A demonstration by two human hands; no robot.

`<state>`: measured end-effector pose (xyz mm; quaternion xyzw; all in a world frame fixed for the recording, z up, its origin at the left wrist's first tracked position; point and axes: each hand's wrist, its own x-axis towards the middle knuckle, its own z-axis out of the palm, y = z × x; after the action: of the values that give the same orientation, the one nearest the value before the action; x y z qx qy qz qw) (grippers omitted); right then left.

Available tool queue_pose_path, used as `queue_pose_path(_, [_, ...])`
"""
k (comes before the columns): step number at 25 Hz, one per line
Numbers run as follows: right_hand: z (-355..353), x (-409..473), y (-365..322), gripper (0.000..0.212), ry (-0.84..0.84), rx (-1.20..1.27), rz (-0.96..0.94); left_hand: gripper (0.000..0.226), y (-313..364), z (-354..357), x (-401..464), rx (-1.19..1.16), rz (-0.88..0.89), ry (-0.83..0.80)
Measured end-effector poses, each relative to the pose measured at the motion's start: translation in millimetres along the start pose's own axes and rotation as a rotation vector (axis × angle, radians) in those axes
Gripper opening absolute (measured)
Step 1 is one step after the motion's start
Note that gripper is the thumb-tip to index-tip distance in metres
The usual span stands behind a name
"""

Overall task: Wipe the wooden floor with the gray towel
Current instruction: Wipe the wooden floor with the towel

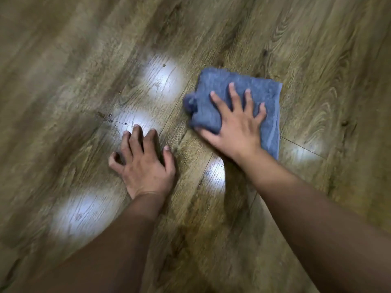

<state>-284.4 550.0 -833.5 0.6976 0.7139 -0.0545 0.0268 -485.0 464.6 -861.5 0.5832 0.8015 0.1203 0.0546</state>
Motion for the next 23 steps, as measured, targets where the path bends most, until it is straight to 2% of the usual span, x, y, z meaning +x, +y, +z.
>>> queue_pose_path(2, [-2.0,35.0,-7.4,0.09,0.016,0.015,0.071,0.048,0.8,1.3,-0.4,0.003,0.008,0.012])
queue_pose_path(8, [-5.2,20.1,-3.9,0.075,0.11,-0.028,-0.064,0.048,-0.5,0.3,-0.1,0.024,0.005,-0.003])
queue_pose_path(10, [-9.1,-13.1,-2.1,0.075,0.073,-0.006,-0.115,0.047,0.1,0.5,1.0,0.025,0.002,0.01])
queue_pose_path(15, [-0.9,-173.4,7.2,0.086,-0.033,0.003,-0.169,0.042,-2.5,4.2,0.6,0.0,0.018,0.044])
queue_pose_path(17, [3.5,-197.6,18.3,0.089,-0.07,-0.021,-0.244,0.042,-2.9,5.3,2.2,-0.005,0.021,0.051])
queue_pose_path(21, [3.6,-162.5,25.9,0.089,-0.043,-0.036,-0.396,0.043,-3.3,5.3,1.4,0.011,0.017,0.033])
queue_pose_path(23, [5.0,-119.1,14.0,0.087,-0.03,-0.035,-0.291,0.045,-3.9,4.7,2.4,0.02,0.009,0.013])
